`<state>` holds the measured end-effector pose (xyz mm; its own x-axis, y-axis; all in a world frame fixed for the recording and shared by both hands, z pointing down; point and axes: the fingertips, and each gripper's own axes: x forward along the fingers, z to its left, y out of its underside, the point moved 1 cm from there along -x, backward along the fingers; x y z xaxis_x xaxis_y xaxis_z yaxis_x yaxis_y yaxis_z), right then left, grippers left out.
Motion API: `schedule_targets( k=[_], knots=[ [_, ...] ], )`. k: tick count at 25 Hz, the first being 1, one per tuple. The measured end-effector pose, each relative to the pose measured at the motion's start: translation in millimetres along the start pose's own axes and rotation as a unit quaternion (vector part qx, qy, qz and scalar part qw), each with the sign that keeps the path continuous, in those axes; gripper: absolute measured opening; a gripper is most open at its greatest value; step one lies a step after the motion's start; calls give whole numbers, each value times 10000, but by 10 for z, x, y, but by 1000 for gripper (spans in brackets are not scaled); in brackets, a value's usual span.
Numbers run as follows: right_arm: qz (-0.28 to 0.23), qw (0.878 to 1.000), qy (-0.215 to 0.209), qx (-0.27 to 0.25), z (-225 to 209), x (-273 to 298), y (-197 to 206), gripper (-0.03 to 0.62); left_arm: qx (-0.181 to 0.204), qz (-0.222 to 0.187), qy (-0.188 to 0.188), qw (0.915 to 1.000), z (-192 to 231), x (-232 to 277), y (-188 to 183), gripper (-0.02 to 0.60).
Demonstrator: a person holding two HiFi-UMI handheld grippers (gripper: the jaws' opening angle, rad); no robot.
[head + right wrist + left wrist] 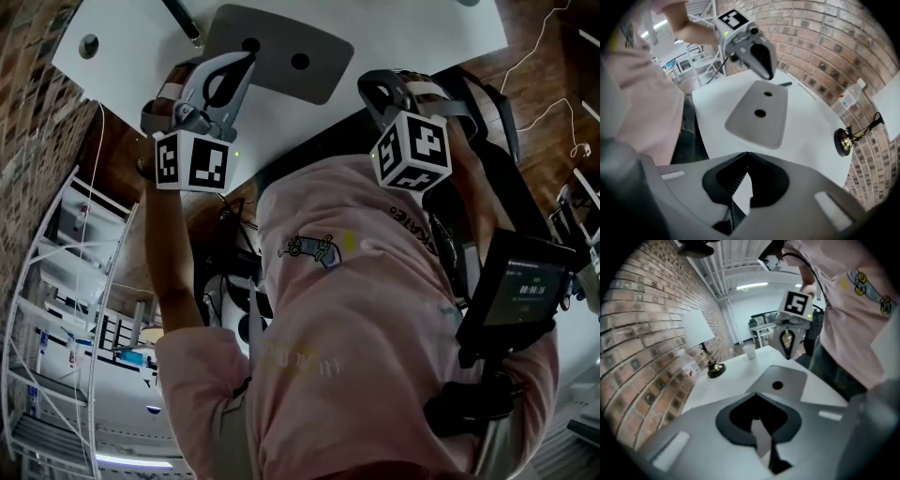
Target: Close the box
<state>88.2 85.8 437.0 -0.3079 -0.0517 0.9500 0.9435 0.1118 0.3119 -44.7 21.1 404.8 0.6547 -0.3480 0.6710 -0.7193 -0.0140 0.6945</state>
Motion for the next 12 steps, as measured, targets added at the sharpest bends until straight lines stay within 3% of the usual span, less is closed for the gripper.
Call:
schedule_targets(
  k=[3, 5, 8, 12],
  knots=[
    [-368, 9989, 281, -31, -128, -204, -408, 2, 279, 855, 732, 9933, -364, 130, 158, 0],
    [42, 9987, 322, -381, -143, 0, -475, 2, 146, 1278, 1068, 9859, -462, 233, 336, 2],
    [869, 9904, 161, -1063, -118, 331, -393, 2, 111, 1377, 1105, 9842, -389, 225, 258, 2],
    [779, 9917, 216, -998, -214, 306, -505, 2, 140, 1518, 853, 9846, -299, 211, 229, 2]
  ],
)
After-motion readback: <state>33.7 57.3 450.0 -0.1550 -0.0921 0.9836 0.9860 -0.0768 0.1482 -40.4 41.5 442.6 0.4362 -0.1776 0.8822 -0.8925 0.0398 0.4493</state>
